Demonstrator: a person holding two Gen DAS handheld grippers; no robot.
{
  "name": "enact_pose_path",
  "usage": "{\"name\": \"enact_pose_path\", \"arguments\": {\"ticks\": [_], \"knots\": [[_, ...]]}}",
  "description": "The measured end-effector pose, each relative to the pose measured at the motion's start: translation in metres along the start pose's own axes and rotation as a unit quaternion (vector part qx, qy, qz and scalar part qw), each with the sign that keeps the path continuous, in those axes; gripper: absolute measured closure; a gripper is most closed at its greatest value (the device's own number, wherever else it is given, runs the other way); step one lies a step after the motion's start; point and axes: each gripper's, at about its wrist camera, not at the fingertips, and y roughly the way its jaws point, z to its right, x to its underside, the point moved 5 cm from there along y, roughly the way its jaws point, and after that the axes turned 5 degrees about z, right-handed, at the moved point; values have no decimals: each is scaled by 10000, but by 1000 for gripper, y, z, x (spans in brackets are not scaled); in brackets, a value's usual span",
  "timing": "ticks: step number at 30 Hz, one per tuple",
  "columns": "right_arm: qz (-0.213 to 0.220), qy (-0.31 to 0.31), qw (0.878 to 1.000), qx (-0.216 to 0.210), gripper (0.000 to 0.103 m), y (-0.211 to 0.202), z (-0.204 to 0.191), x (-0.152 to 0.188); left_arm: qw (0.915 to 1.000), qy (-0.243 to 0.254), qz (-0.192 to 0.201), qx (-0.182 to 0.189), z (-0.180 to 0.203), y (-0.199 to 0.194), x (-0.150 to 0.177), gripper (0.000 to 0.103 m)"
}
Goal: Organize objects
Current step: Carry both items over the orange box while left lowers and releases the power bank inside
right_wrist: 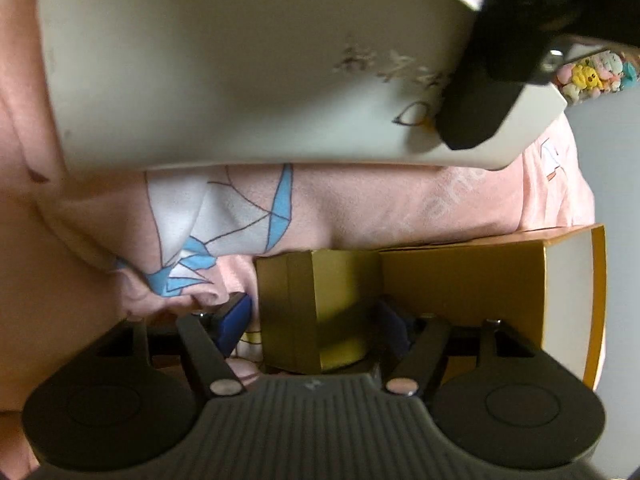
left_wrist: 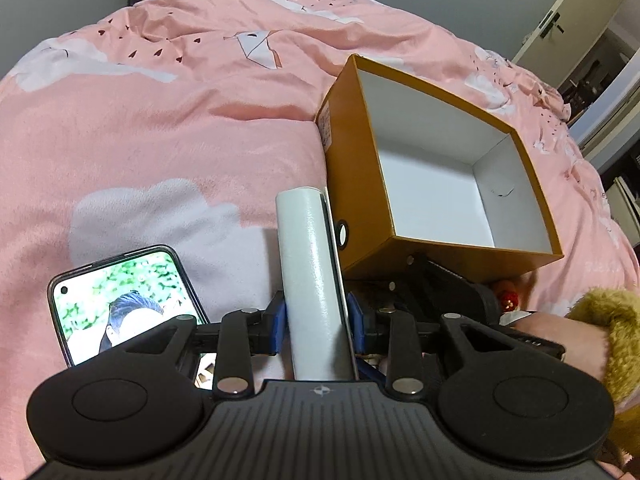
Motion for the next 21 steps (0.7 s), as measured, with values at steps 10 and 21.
{"name": "enact_pose_path", "arguments": {"ticks": [10,21], "knots": [[442,167,9986,225,49,-33,25,18,9999,-1,145,68,3,-7,0,69],[1437,1770,9723,-510,54,-99,113,50,9985,33,492,246,20,-38,-27,71]]}}
